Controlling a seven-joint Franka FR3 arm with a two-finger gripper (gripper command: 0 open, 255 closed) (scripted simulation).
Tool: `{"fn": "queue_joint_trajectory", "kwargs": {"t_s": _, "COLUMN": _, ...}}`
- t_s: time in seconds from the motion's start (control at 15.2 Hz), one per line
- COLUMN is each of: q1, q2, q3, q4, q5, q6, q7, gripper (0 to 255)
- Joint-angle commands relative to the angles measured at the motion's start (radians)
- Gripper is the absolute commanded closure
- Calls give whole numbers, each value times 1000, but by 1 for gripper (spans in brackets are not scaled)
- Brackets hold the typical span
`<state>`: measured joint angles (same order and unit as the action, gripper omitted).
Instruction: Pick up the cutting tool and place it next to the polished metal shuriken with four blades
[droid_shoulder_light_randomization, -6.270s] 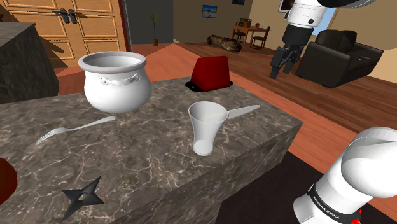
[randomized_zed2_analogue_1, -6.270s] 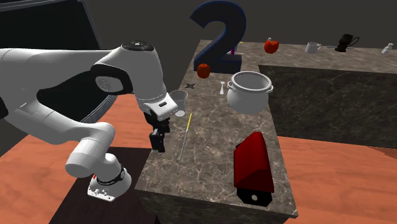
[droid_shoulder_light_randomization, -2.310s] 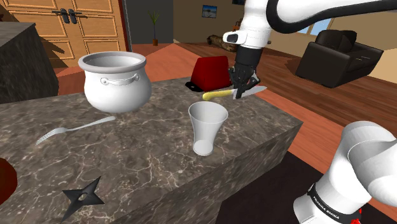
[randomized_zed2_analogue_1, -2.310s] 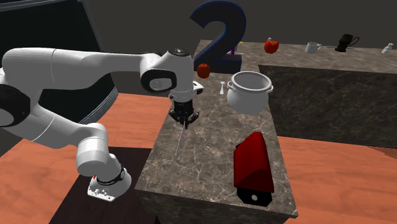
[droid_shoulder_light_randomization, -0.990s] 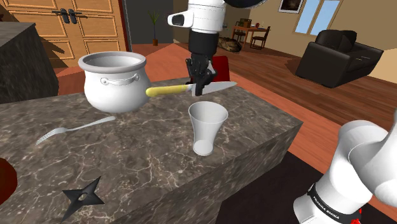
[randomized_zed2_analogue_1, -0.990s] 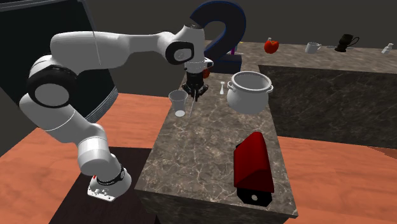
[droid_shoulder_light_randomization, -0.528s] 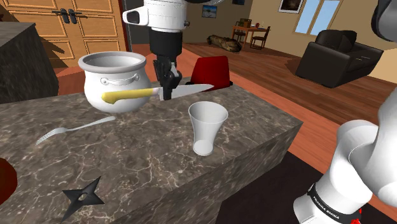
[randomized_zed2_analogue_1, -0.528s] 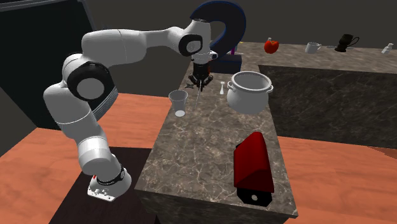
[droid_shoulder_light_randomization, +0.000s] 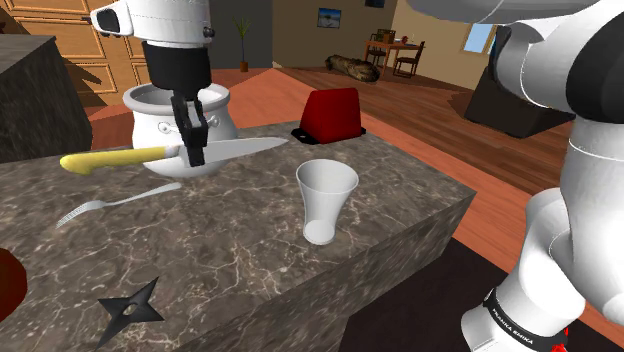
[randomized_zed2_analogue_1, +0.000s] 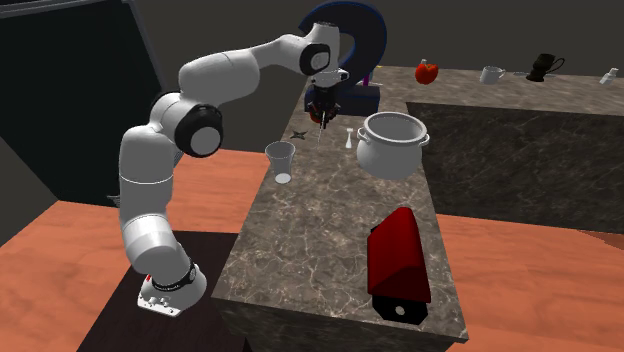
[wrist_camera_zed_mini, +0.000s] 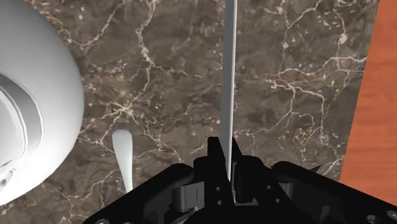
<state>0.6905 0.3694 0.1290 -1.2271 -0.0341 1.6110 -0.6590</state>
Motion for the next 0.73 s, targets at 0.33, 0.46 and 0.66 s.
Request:
{"fn": "queue_joint_trajectory", "kwargs": {"t_s": 0.33, "q1": 69, "q2": 259, "q3": 4, "q4": 369, "q5": -33, "q6": -111, "q7": 52, "gripper": 255}}
{"fn": "queue_joint_trajectory", "kwargs": {"t_s": 0.46, "q1": 65, "q2": 238, "q3": 5, "q4": 306, "q5": -31, "q6": -68, "q7": 52, "gripper": 255}}
{"fn": "queue_joint_trajectory", "kwargs": {"t_s": 0.66, "q1": 59, "q2": 215, "q3": 6, "q4": 226, "q5": -29, "q6": -12, "q7": 53, "gripper": 255}}
